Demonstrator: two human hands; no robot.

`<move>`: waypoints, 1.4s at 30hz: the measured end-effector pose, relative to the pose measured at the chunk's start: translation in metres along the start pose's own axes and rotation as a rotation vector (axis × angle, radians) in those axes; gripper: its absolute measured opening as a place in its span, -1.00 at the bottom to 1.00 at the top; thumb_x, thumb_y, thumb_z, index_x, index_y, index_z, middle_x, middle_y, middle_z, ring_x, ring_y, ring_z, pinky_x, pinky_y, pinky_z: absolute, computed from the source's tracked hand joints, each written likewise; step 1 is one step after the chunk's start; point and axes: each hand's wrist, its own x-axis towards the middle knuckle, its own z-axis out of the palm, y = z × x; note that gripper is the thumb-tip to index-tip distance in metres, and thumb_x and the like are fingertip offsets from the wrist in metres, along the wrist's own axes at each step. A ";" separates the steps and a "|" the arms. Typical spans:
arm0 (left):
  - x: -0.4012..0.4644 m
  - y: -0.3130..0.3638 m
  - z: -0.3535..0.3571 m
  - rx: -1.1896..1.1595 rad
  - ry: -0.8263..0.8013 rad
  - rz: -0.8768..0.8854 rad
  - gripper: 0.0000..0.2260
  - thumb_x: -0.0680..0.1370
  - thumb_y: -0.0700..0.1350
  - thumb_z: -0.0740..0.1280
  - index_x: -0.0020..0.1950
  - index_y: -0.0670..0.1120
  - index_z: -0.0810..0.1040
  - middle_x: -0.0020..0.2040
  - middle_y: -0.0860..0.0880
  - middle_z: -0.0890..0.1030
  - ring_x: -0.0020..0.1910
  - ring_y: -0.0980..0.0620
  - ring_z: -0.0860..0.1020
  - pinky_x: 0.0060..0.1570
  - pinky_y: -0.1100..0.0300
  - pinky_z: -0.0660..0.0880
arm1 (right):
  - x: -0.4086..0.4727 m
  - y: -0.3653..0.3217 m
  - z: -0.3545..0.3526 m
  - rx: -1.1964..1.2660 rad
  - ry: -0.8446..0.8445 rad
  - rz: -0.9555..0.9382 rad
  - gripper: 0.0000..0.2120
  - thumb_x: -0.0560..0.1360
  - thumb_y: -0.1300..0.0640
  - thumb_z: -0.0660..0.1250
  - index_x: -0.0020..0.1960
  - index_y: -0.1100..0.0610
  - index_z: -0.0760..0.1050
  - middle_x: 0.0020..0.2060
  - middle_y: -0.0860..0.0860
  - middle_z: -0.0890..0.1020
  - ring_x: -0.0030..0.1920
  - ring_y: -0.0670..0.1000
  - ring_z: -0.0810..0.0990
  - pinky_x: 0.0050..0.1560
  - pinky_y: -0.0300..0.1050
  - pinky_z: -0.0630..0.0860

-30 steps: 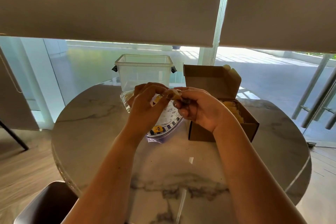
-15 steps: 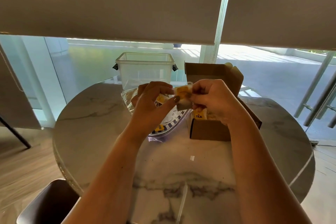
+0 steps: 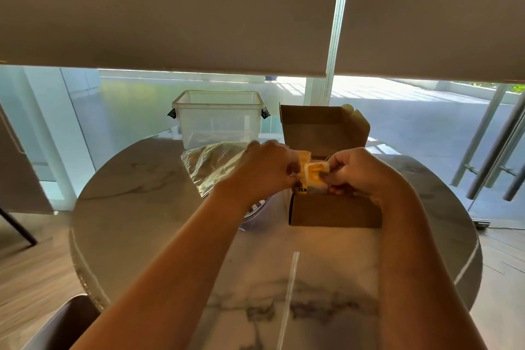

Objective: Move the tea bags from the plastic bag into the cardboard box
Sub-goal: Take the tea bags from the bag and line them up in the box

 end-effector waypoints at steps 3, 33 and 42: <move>0.016 0.008 0.000 0.064 -0.062 -0.012 -0.81 0.52 0.04 0.32 0.02 -0.05 0.60 -0.14 0.04 0.54 -0.12 0.08 0.50 -0.04 0.19 0.37 | 0.004 -0.001 0.003 -0.109 -0.048 -0.017 -0.85 0.46 0.25 0.38 -0.21 0.03 0.54 -0.25 0.00 0.59 -0.21 -0.02 0.55 -0.12 -0.19 0.51; 0.030 -0.004 0.012 -0.036 -0.217 -0.168 -0.80 0.50 0.05 0.33 0.03 -0.01 0.63 0.13 -0.04 0.44 0.17 -0.02 0.30 0.10 0.04 0.19 | 0.011 0.005 0.005 -0.131 -0.154 -0.080 -0.76 0.45 0.33 0.37 -0.20 -0.01 0.53 -0.26 -0.05 0.60 -0.22 -0.05 0.55 -0.18 -0.29 0.47; 0.027 -0.011 0.009 -0.201 -0.197 -0.092 -0.81 0.50 -0.02 0.38 0.07 -0.04 0.64 -0.03 0.00 0.52 -0.10 0.14 0.45 -0.11 0.37 0.36 | 0.020 0.002 0.016 -0.221 -0.153 -0.006 -0.88 0.48 0.19 0.38 0.00 0.06 0.57 -0.16 -0.03 0.56 -0.18 -0.07 0.50 -0.21 -0.29 0.43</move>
